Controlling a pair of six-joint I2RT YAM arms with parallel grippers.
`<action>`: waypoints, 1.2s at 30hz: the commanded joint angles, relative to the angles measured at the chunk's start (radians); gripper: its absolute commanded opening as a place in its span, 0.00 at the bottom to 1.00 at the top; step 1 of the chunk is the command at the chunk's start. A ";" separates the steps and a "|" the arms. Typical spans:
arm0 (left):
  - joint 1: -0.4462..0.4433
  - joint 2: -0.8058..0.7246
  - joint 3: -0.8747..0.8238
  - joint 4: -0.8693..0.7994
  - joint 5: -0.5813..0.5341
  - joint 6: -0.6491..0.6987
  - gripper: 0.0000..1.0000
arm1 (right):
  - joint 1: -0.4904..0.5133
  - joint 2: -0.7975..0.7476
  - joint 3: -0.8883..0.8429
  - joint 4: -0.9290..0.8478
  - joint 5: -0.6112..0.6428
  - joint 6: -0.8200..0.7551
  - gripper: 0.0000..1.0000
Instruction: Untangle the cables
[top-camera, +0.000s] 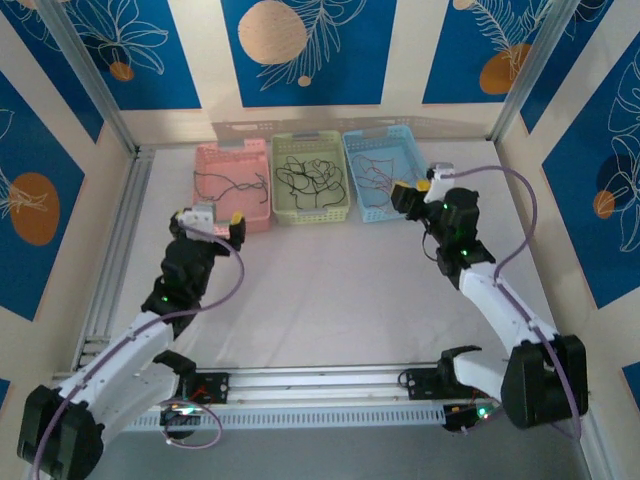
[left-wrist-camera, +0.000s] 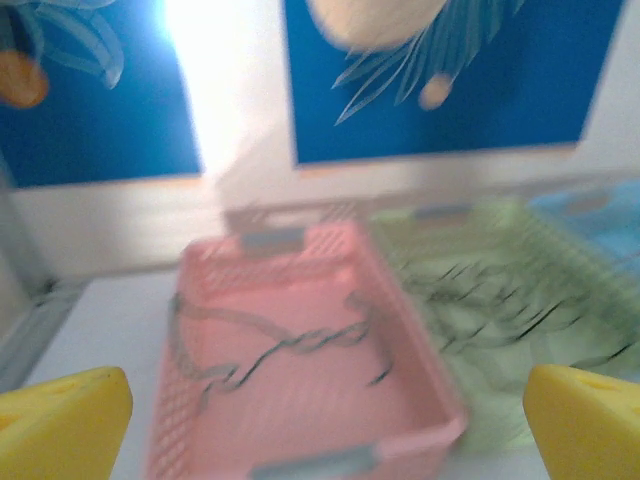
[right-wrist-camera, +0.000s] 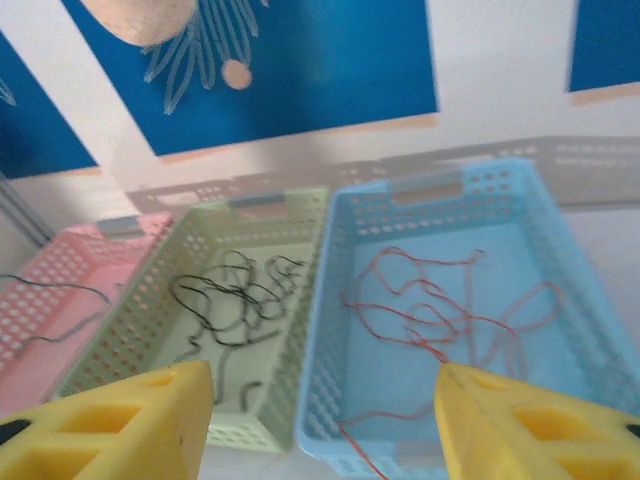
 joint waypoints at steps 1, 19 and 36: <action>0.037 0.058 -0.101 0.127 -0.107 0.140 1.00 | -0.039 -0.006 -0.127 0.018 0.051 -0.091 0.61; 0.286 0.678 -0.109 0.651 0.334 0.096 0.99 | -0.092 0.423 -0.294 0.586 0.111 -0.178 0.62; 0.328 0.698 -0.021 0.527 0.305 0.035 1.00 | -0.122 0.423 -0.273 0.543 0.138 -0.126 0.99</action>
